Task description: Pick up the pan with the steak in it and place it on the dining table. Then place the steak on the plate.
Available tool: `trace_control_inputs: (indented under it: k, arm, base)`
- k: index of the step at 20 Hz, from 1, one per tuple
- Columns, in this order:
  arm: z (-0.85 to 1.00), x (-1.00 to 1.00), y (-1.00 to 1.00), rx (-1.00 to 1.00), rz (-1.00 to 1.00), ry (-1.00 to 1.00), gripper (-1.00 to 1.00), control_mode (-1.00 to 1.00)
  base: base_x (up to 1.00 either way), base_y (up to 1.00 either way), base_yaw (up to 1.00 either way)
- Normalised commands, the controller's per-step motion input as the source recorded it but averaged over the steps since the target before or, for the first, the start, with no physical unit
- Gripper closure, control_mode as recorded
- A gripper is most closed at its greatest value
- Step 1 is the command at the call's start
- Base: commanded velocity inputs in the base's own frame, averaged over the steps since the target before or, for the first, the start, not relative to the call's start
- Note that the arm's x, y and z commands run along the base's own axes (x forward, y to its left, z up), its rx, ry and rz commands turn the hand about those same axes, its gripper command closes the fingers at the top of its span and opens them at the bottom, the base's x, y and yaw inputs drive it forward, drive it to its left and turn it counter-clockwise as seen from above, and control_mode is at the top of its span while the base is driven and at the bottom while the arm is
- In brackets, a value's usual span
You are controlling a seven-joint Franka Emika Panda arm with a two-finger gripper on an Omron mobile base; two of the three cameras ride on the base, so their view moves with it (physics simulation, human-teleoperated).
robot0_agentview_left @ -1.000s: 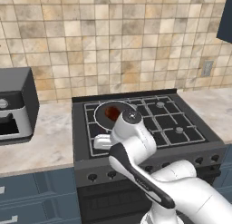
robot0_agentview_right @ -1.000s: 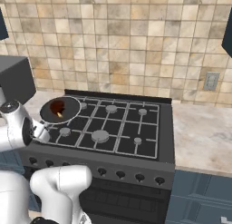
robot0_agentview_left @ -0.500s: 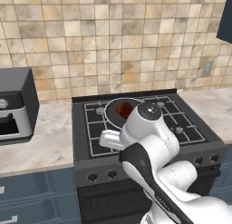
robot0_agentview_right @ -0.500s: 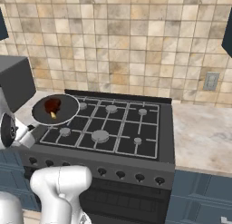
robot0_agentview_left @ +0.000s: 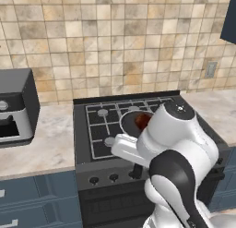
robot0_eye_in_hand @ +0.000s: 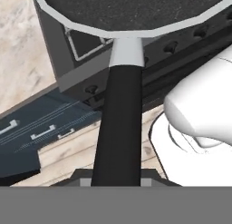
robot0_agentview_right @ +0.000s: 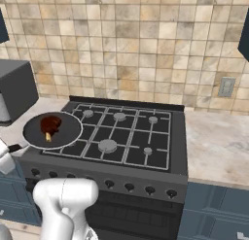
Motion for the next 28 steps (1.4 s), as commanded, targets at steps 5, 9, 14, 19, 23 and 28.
trace_control_inputs:
  k: [5, 9, 14, 19, 23, 28]
  arm:
    - [0.24, -0.6, 0.02, 0.01, 0.0, 0.09, 1.0, -1.0]
    - [0.0, -0.02, 0.0, 0.0, 0.0, 0.0, 1.0, -1.0]
    - [0.0, -0.02, 0.0, 0.0, 0.0, 0.0, 1.0, -1.0]
    - [0.0, 0.0, 0.0, 0.0, 0.0, 0.0, 1.0, 1.0]
    - [0.0, 0.0, 0.0, 0.0, 0.0, 0.0, 1.0, 1.0]
    - [0.0, 0.0, 0.0, 0.0, 0.0, 0.0, 1.0, 1.0]
  base:
    - [0.0, 0.0, 0.0]
    - [0.0, 0.0, 0.0]
    - [0.0, 0.0, 0.0]
    - [-0.39, 0.01, 0.06]
    - [-0.63, 0.04, 0.28]
    - [-0.22, 0.0, 0.45]
